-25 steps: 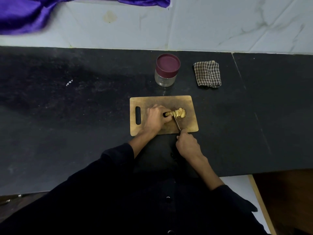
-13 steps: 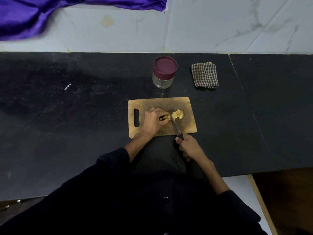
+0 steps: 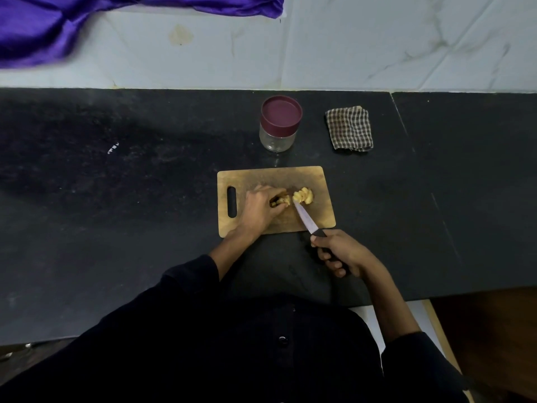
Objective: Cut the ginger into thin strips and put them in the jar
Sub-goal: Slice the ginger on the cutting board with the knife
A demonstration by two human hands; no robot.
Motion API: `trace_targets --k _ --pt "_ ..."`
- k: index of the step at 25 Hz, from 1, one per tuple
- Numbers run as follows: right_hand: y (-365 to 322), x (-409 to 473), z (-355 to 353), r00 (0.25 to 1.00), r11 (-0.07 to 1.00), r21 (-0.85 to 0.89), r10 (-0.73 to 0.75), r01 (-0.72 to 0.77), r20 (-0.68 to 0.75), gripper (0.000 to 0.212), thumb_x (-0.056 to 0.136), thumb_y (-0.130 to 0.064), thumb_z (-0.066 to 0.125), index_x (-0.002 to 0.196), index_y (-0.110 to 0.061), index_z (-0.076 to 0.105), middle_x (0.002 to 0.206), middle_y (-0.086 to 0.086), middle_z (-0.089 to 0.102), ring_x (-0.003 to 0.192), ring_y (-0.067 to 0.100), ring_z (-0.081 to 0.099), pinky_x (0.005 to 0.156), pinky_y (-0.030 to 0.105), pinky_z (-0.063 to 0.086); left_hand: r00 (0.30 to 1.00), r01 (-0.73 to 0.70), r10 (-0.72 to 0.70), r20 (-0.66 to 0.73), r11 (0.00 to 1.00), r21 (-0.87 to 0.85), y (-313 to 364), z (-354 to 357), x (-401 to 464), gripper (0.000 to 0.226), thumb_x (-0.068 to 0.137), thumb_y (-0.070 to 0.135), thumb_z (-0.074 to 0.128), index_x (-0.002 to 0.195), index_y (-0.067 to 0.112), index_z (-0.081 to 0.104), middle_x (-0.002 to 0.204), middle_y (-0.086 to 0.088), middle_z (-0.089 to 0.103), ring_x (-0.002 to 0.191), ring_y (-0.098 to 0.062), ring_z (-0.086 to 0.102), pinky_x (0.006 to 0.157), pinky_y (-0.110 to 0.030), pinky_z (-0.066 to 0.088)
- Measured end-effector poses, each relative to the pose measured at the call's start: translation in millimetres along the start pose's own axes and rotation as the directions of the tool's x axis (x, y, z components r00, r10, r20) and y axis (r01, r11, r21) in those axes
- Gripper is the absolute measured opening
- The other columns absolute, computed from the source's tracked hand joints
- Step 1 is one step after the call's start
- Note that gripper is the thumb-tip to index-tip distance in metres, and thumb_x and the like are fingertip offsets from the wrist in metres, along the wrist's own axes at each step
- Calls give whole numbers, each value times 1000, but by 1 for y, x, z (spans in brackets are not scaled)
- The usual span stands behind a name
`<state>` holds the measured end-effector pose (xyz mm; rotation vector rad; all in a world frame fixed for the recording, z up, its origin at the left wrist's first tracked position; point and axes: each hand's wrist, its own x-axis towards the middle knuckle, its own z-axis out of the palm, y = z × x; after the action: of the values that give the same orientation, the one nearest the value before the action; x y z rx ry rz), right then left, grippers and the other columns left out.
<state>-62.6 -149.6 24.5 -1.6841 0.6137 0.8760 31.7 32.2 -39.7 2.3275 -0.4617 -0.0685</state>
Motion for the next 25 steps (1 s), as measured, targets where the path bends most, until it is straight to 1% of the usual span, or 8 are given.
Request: trace_targets --k 4,7,9,12,17,20,22,25 --pt "0 13 12 978 986 -125 -127 106 -167 16 103 -25 45 93 -14 51 65 2 46 38 10 38 36 23 31 1000 19 -19 4 1000 -8 -1 0 0 31 83 17 71 114 16 67 112 -1 68 104 -14 56 95 -32 43" --pt "-3 22 24 952 955 -263 -201 138 -230 17 103 -29 46 99 -15 54 75 3 53 54 14 49 46 30 40 1000 3 -3 13 1000 -7 -1 -1 1 28 82 18 73 109 17 69 110 0 68 104 -13 56 96 -34 44" --pt "-4 29 28 934 935 -312 -250 166 -253 17 103 -31 46 99 -17 53 79 3 54 62 16 51 55 33 41 1000 8 -8 14 1000 -5 -3 -1 1 29 80 18 74 108 16 70 110 -1 69 104 -14 56 97 -37 43" --pt "-2 34 28 920 934 -302 -278 192 -275 15 102 -32 46 93 -21 50 79 4 55 64 17 52 60 37 42 999 -3 3 43 1000 9 -5 -1 2 32 78 18 76 110 17 69 112 0 68 108 -15 56 100 -39 42" --pt "2 36 23 921 945 -265 -267 193 -282 16 103 -32 46 96 -18 52 78 5 55 63 18 52 64 38 44 998 8 -8 67 1000 -11 -5 -3 8 22 86 23 69 107 17 71 109 -1 68 105 -14 57 98 -31 40" --pt "2 37 23 919 945 -268 -266 189 -292 17 102 -32 46 95 -18 52 80 5 56 66 18 52 66 40 46 993 47 -44 106 998 -31 -4 -4 11 23 92 28 61 111 17 67 107 0 68 104 -16 57 97 -35 43" --pt "2 37 24 918 944 -273 -264 183 -296 16 103 -32 45 93 -20 51 80 4 56 66 18 53 66 40 47 992 40 -38 122 999 -17 -4 -4 12 18 93 28 58 106 19 67 102 1 68 100 -16 58 96 -40 44" --pt "2 35 25 919 943 -276 -264 183 -294 15 103 -32 45 99 -19 51 80 5 56 64 18 53 63 38 47 997 24 -29 74 998 64 -4 0 11 17 93 28 59 100 19 71 103 -1 63 100 -18 53 95 -41 42"
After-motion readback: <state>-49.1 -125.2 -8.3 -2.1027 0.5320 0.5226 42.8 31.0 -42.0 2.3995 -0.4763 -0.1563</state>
